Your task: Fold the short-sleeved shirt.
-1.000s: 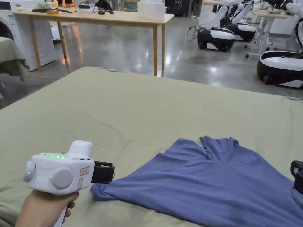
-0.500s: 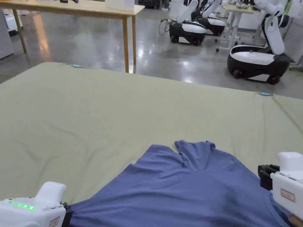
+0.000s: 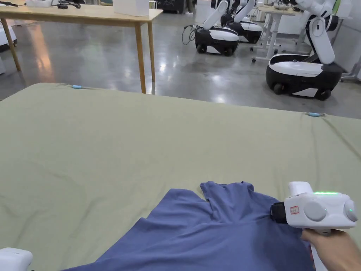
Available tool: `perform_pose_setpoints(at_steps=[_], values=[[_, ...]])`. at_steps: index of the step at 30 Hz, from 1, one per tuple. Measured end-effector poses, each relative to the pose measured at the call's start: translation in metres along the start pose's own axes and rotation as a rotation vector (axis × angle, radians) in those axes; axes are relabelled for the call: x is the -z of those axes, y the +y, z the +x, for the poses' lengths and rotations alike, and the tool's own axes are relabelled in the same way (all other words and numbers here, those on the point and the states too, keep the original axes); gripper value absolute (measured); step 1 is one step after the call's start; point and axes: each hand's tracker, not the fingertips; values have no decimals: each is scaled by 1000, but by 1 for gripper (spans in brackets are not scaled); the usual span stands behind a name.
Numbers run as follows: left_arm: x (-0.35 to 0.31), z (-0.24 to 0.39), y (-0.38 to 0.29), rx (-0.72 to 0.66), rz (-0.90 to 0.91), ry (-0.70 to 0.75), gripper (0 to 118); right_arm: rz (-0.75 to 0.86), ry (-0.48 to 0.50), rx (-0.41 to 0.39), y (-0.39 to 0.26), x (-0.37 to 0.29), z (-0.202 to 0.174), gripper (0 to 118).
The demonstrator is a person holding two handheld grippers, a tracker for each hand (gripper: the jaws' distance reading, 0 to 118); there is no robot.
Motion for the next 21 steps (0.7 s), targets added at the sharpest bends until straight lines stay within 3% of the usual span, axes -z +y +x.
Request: perform_pose_setpoints(at_steps=[1,2,5,10,15,21], values=[[2,2,1,-1,0,2,1,11,-5,-13,-5,-6,-5,9],[4,3,2,1,0,3,1,19,-32,-41,-9,-11,-10,3],[8,6,7,15,13,7,1,15,12,-46,-15,-28,-14,3],[-6,7,44,28,112,0,1,236,56,-1,-2,-128,-3,3],[-45,12,124,54,269,-10,1,427,16,-89,38,-256,5,3],[-102,29,231,90,441,26,0,611,-16,-31,98,-379,38,3]])
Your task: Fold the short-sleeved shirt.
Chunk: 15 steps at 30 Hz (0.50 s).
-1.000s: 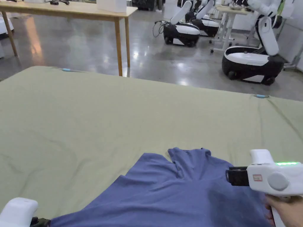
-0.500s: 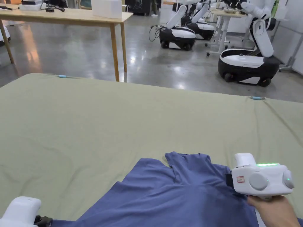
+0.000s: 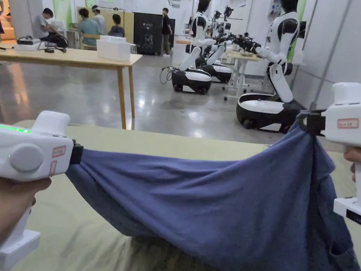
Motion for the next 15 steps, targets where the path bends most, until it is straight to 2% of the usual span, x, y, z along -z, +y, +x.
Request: perform_pose_setpoints(at_steps=[7,15], values=[[4,5,128,33,149,77,1,163,-76,15,96,-23,34,3],[7,1,219,50,255,161,0,263,-85,84,147,-3,56,3]])
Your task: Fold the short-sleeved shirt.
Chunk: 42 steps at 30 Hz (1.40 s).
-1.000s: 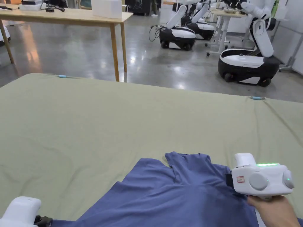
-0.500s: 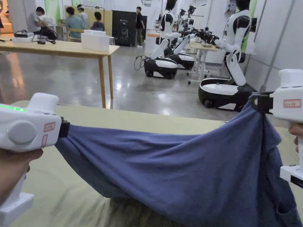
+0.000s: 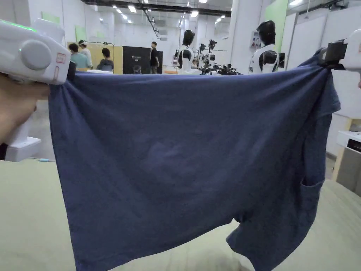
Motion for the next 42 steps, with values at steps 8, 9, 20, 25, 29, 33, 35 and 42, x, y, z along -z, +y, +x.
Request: perform_pose_setpoints(at_steps=[8,9,20,25,29,33,35,42], values=[[22,14,-24,49,1,26,1,-40,5,-13,-40,39,0,3],[29,18,-38,42,-14,23,0,-54,0,-13,-53,45,1,3],[16,42,-121,-40,-85,-24,0,-141,-28,25,-140,19,18,3],[-60,33,-153,-52,-91,-103,0,-149,21,6,-166,-66,21,3],[-130,32,-212,-4,-147,-189,1,-218,58,-30,-219,-145,21,3],[-192,35,-294,56,-311,-230,1,-348,71,-93,-308,-212,15,3],[-214,35,-340,72,-403,-245,1,-431,85,-104,-356,-236,12,3],[-219,38,-464,-37,-653,-273,14,-685,38,38,-471,-263,26,3]])
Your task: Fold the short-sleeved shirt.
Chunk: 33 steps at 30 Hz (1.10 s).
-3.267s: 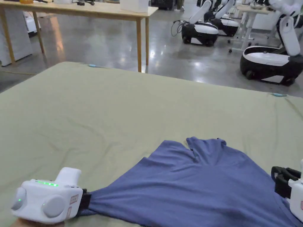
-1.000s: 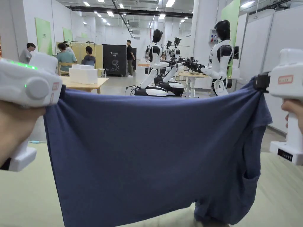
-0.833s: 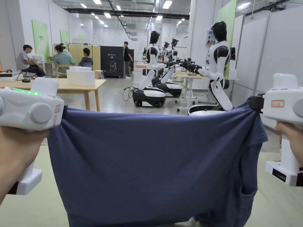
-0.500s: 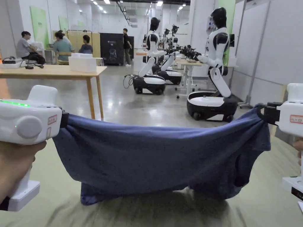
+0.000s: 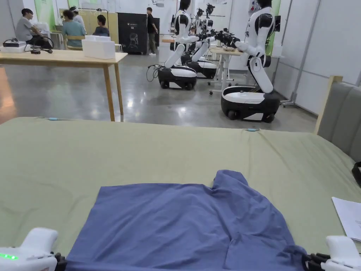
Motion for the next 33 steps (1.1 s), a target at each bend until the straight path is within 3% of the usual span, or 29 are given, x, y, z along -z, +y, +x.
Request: perform_pose_setpoints(at_steps=[1,2,3,4,5,6,7,9,10,11,12,13,16,19,20,21,22,29,32,33], values=[[0,-2,-3,-21,12,5,39,12,-1,1,-2,0,2,4],[-3,-3,-4,-26,31,14,51,22,6,8,-1,-3,4,6],[-14,-1,-3,-34,52,19,51,41,29,17,1,-9,5,6],[-23,-1,-4,-31,64,13,108,56,23,15,3,-17,3,30],[-38,-1,-10,-64,93,-10,117,68,13,8,5,-27,-1,69],[-50,-2,-4,-37,181,9,114,88,7,-15,4,-37,-4,101],[-62,4,-9,-37,170,10,116,134,20,-34,2,-49,-8,112],[-79,8,-20,-30,205,29,115,130,31,-41,-3,-62,-16,110],[-85,9,-26,-29,196,24,108,137,28,-49,-8,-67,-20,105],[-85,11,-28,-26,194,24,94,150,23,-64,-12,-70,-22,85],[-86,12,-33,-21,177,27,62,148,-6,-85,-16,-71,-26,47],[-84,12,-39,-20,159,40,0,133,-45,-104,-20,-70,-32,1],[-69,9,-53,-39,76,-7,0,110,14,-89,-26,-67,-31,1],[-53,4,-59,-40,46,1,2,101,-1,-95,-27,-60,-33,1],[-48,2,-59,-40,31,1,21,90,1,-92,-27,-57,-32,1],[-43,0,-59,-53,16,10,64,85,-2,-84,-28,-53,-31,1],[-36,-1,-60,-88,-16,-14,116,76,-4,-79,-28,-49,-29,1],[-4,-13,-50,-88,-8,4,109,21,-42,-68,-31,-34,-15,1],[11,-10,-42,-67,-39,-40,72,-5,-66,-59,-34,-27,-6,1],[17,-10,-40,-65,-57,-71,72,-11,-73,-51,-35,-25,-1,1]])
